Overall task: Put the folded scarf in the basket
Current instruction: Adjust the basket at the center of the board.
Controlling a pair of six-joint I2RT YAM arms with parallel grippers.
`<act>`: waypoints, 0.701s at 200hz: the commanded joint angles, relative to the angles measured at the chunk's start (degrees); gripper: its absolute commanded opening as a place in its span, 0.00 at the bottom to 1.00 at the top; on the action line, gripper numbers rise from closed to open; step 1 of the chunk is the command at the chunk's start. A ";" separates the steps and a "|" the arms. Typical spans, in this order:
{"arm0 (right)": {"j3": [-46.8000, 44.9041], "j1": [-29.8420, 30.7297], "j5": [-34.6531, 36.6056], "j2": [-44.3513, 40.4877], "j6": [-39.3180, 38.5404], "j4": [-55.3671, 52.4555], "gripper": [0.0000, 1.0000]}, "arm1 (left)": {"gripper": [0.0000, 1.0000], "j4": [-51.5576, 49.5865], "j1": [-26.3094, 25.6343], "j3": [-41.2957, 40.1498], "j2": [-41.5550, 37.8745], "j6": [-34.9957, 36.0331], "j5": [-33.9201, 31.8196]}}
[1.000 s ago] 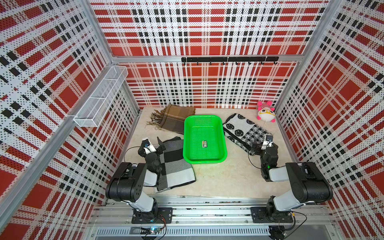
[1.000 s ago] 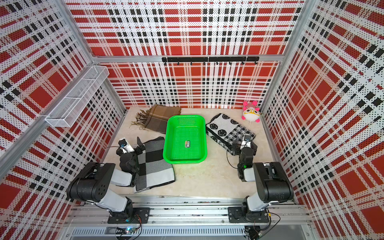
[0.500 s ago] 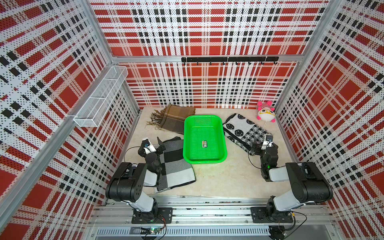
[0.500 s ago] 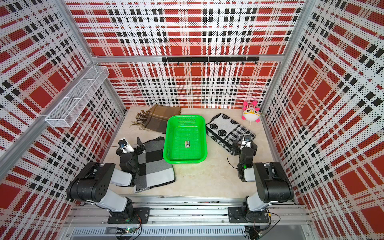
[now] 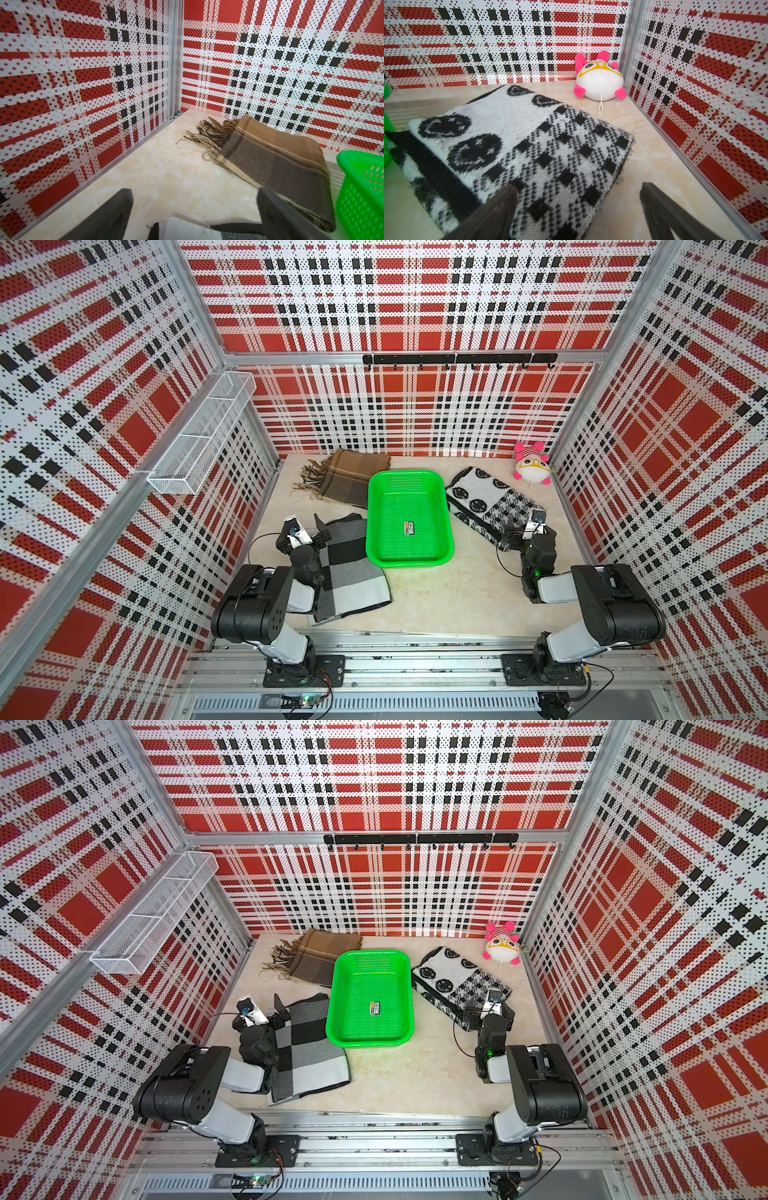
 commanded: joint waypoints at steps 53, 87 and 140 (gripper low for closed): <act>17.44 0.40 0.40 -7.41 1.82 -32.95 1.00 | 0.99 -15.39 -12.18 8.73 -8.74 12.69 -9.51; 31.27 1.69 -0.92 -17.09 11.34 -48.86 1.00 | 0.99 -23.69 -21.26 23.85 -11.55 13.53 -20.86; 50.80 -1.32 -8.63 -6.29 37.23 -80.27 0.89 | 0.99 -70.04 -5.82 48.23 -5.79 -32.84 14.77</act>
